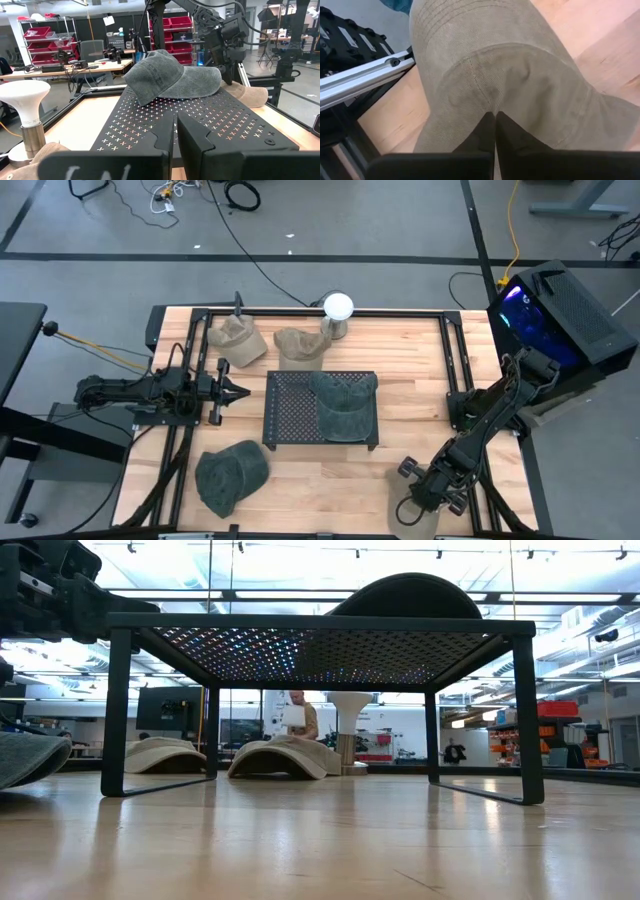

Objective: Pick & Place hat
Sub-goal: Put the bottom brown cap on the shelf

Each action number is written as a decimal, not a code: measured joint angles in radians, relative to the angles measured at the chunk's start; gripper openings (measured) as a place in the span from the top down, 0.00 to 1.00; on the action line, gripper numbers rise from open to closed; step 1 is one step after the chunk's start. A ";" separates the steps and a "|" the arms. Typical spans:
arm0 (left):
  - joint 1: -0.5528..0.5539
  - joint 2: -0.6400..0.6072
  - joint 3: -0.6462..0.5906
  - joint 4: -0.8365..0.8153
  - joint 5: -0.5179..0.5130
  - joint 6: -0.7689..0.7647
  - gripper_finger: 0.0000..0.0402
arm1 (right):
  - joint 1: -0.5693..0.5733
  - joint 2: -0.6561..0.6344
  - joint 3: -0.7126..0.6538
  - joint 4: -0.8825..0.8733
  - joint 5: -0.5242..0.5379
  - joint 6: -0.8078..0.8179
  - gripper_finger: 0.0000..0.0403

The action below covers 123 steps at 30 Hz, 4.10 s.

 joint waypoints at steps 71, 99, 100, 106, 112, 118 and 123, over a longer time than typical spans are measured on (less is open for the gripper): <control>0.000 0.000 0.000 0.000 0.000 0.000 0.93 | -0.251 0.039 0.733 -0.270 0.213 -0.271 1.00; 0.000 0.000 0.000 0.000 0.000 0.000 0.93 | -0.586 0.038 0.821 -0.215 0.205 -0.993 1.00; 0.000 0.000 0.000 0.000 0.000 0.000 0.93 | -0.595 0.038 0.821 -0.211 0.205 -1.019 1.00; 0.000 0.000 0.000 0.000 0.000 0.000 0.93 | -0.639 0.038 0.821 -0.132 0.205 -1.201 1.00; 0.000 0.000 0.000 0.000 0.000 0.000 0.93 | -0.666 0.038 0.821 -0.016 0.206 -1.310 1.00; 0.000 0.000 0.000 0.000 0.000 0.000 0.93 | -0.674 0.038 0.821 0.078 0.206 -1.357 1.00; 0.000 0.000 0.000 0.000 0.000 0.000 0.93 | -0.673 0.038 0.821 0.136 0.206 -1.365 1.00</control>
